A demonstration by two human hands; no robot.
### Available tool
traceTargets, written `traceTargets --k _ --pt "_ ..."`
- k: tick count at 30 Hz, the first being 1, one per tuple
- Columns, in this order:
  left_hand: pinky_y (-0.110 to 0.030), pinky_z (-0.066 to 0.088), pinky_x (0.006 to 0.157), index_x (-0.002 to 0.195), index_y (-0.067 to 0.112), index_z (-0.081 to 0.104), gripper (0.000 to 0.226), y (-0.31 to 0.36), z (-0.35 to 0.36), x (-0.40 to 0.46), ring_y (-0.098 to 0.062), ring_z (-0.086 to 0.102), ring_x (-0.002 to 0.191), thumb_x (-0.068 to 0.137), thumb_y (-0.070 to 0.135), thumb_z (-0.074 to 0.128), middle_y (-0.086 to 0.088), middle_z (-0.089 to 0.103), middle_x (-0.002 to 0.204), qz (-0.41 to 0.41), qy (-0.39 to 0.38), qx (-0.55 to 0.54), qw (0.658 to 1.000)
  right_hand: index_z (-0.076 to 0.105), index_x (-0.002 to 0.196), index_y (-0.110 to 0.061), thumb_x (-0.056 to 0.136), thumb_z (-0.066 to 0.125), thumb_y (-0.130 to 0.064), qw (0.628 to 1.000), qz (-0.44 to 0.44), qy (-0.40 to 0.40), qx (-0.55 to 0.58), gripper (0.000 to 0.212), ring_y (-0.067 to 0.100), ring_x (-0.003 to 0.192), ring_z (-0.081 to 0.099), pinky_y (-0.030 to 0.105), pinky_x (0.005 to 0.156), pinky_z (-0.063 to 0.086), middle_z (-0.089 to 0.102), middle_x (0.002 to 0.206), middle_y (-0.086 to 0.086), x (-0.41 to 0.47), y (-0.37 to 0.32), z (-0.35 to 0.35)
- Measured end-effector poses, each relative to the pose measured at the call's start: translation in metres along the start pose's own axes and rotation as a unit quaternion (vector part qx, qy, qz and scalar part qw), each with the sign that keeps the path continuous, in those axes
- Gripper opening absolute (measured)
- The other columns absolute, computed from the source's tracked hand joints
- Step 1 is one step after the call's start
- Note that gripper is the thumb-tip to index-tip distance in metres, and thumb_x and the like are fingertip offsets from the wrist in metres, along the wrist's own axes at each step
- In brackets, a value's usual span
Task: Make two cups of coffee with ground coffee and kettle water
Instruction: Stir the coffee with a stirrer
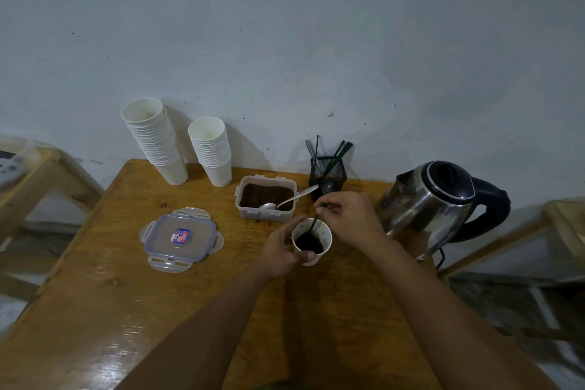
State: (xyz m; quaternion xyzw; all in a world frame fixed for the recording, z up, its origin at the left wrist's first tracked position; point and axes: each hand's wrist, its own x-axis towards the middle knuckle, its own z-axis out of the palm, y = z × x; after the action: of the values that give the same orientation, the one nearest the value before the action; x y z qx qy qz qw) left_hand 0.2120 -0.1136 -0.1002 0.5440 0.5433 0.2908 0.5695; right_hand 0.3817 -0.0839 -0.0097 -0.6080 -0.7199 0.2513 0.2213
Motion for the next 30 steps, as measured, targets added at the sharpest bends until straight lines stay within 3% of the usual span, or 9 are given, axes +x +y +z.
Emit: traceTargets --k 3,7,11,15,19,23,27,30 --pt "-0.02 0.045 0.086 0.144 0.025 0.04 0.079 0.0007 0.0002 0.0003 -0.016 0.047 0.126 0.077 0.008 0.077 0.0 0.052 0.136 0.001 -0.003 -0.002 1.0 0.076 0.097 -0.019 0.09 0.069 -0.015 0.999 0.01 -0.052 0.004 0.011 0.005 0.079 0.063 0.031 0.077 0.059 0.074 0.094 -0.003 0.0001 -0.0004 0.0009" --pt "-0.026 0.044 0.09 0.143 0.025 0.041 0.078 -0.0009 0.0 0.0004 -0.018 0.046 0.127 0.076 0.01 0.078 -0.001 0.052 0.136 0.001 0.004 0.003 1.0 0.076 0.103 -0.019 0.092 0.067 -0.018 1.0 0.011 0.009 -0.022 0.015 0.007 0.083 0.063 0.027 0.077 0.055 0.075 0.096 -0.003 0.0013 0.0015 -0.0011" --pt "-0.024 0.044 0.09 0.144 0.025 0.04 0.079 -0.0016 0.0001 0.0015 -0.017 0.046 0.128 0.076 0.011 0.078 -0.001 0.051 0.137 0.001 -0.001 0.003 1.0 0.077 0.098 -0.018 0.09 0.069 -0.016 0.999 0.019 -0.04 0.007 0.011 0.005 0.078 0.064 0.031 0.077 0.059 0.074 0.092 -0.003 0.0003 0.0023 -0.0015" --pt "-0.029 0.044 0.095 0.144 0.026 0.04 0.08 -0.0024 -0.0003 0.001 -0.016 0.044 0.128 0.076 0.011 0.078 0.0 0.049 0.138 -0.001 0.001 0.0 1.0 0.076 0.103 -0.018 0.091 0.068 -0.017 1.0 0.017 0.014 0.003 0.014 0.005 0.081 0.063 0.022 0.074 0.053 0.074 0.095 -0.003 0.0021 0.0043 -0.0001" --pt "-0.025 0.044 0.092 0.144 0.024 0.039 0.079 -0.0015 -0.0001 0.0013 -0.016 0.045 0.126 0.077 0.009 0.077 -0.001 0.05 0.137 0.002 -0.004 0.001 1.0 0.076 0.096 -0.02 0.09 0.069 -0.017 0.998 0.03 -0.054 0.01 0.01 0.005 0.078 0.064 0.025 0.072 0.057 0.069 0.086 -0.007 0.0013 0.005 0.0023" --pt "-0.024 0.047 0.09 0.142 0.029 0.041 0.079 -0.0037 -0.0008 0.0019 -0.017 0.048 0.126 0.075 0.013 0.079 0.001 0.052 0.135 0.0 -0.002 0.002 1.0 0.076 0.1 -0.02 0.091 0.068 -0.019 0.999 0.039 0.021 -0.012 0.013 0.005 0.083 0.062 0.02 0.071 0.049 0.073 0.094 -0.005 0.0042 0.0069 0.0022" --pt "-0.024 0.047 0.09 0.143 0.03 0.04 0.079 -0.0034 -0.0002 0.0026 -0.016 0.048 0.126 0.076 0.013 0.079 0.001 0.052 0.135 0.001 -0.004 0.005 1.0 0.077 0.096 -0.019 0.09 0.068 -0.017 0.999 0.03 -0.042 -0.019 0.011 0.004 0.08 0.062 0.019 0.068 0.05 0.073 0.093 -0.003 0.0023 0.0029 0.0041" --pt "-0.023 0.045 0.089 0.143 0.027 0.041 0.079 -0.0022 0.0001 0.0019 -0.016 0.048 0.125 0.076 0.011 0.078 0.0 0.053 0.134 -0.001 0.001 0.003 1.0 0.076 0.1 -0.021 0.092 0.066 -0.02 0.998 0.025 0.015 -0.063 0.013 0.01 0.086 0.066 0.025 0.07 0.053 0.074 0.093 -0.003 0.0021 0.0014 0.003"
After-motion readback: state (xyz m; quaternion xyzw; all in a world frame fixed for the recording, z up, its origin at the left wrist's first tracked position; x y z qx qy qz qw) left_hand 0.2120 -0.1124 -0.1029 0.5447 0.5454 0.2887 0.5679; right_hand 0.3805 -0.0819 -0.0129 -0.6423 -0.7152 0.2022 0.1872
